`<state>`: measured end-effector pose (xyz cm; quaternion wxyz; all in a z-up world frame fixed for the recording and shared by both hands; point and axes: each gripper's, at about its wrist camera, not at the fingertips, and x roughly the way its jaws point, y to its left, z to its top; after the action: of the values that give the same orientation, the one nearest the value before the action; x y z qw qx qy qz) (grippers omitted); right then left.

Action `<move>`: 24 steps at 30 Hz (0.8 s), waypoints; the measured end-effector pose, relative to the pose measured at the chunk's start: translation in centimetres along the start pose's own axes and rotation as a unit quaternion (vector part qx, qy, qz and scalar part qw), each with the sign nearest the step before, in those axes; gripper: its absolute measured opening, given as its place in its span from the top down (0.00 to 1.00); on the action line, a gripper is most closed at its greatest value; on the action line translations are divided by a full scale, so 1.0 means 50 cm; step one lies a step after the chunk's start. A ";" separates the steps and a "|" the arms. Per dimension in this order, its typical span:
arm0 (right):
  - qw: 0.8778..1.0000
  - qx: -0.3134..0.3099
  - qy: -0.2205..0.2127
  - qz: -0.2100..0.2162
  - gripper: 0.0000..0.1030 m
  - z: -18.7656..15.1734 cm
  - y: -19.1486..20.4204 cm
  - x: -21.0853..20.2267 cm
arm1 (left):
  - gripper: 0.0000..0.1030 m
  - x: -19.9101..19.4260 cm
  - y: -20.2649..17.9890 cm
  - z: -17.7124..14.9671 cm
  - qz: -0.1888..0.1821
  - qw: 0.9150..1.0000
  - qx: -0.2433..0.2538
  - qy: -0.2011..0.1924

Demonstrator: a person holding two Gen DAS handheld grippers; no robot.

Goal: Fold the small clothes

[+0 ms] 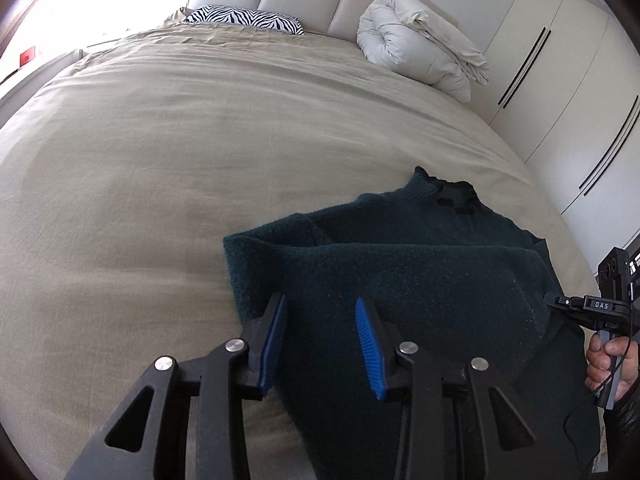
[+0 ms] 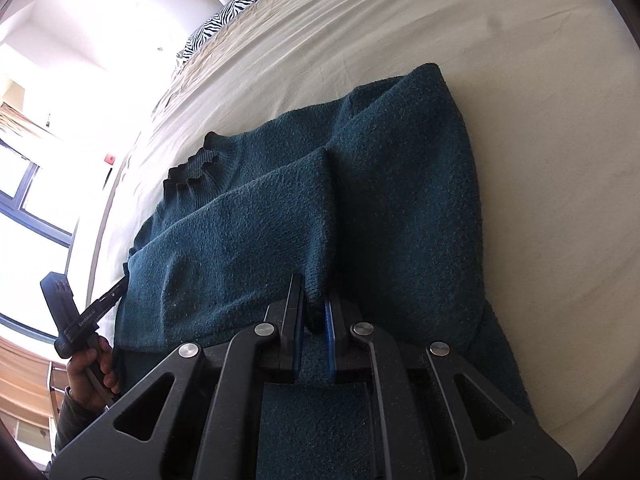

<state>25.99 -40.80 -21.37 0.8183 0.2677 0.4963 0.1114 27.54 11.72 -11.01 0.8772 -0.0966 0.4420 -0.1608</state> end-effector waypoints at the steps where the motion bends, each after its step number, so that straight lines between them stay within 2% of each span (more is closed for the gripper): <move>1: 1.000 0.003 -0.002 0.002 0.92 -0.002 -0.001 -0.002 | 0.63 -0.008 -0.006 -0.012 0.004 1.000 0.009 -0.001; 8: 0.999 0.021 -0.023 0.016 0.88 -0.042 -0.021 -0.046 | 0.62 -0.051 -0.054 -0.094 0.077 0.994 0.079 -0.013; 11: 0.999 0.025 -0.044 -0.001 0.88 -0.080 -0.036 -0.097 | 0.60 -0.069 -0.059 -0.115 0.090 0.993 0.074 -0.016; 13: 0.997 0.035 -0.065 -0.012 0.72 -0.116 -0.052 -0.150 | 0.59 -0.096 -0.064 -0.126 0.097 0.993 0.066 -0.018; 14: 0.996 0.043 -0.078 -0.015 0.52 -0.139 -0.062 -0.181 | 0.58 -0.116 -0.069 -0.133 0.101 0.993 0.062 -0.025; 15: 0.994 0.052 -0.093 -0.015 0.38 -0.164 -0.072 -0.213 | 0.51 -0.142 -0.077 -0.145 0.104 0.992 0.058 -0.037; 18: 0.991 0.050 -0.126 -0.019 0.36 -0.243 -0.095 -0.300 | 0.23 -0.228 -0.094 -0.196 0.106 0.991 0.031 -0.080; 19: 0.991 0.043 -0.128 -0.026 0.36 -0.266 -0.100 -0.321 | 0.17 -0.251 -0.100 -0.217 0.103 0.991 0.025 -0.085; 22: 0.991 0.031 -0.122 -0.042 0.36 -0.324 -0.111 -0.359 | 0.17 -0.298 -0.114 -0.283 0.102 0.992 0.016 -0.076; 24: 0.992 0.028 -0.118 -0.047 0.36 -0.350 -0.115 -0.372 | 0.17 -0.320 -0.107 -0.329 0.085 0.995 -0.010 -0.056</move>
<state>1.27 -48.16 -16.91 0.8677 0.2780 0.4113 0.0271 4.29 12.16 -7.17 0.9100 -0.0765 0.4005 -0.0755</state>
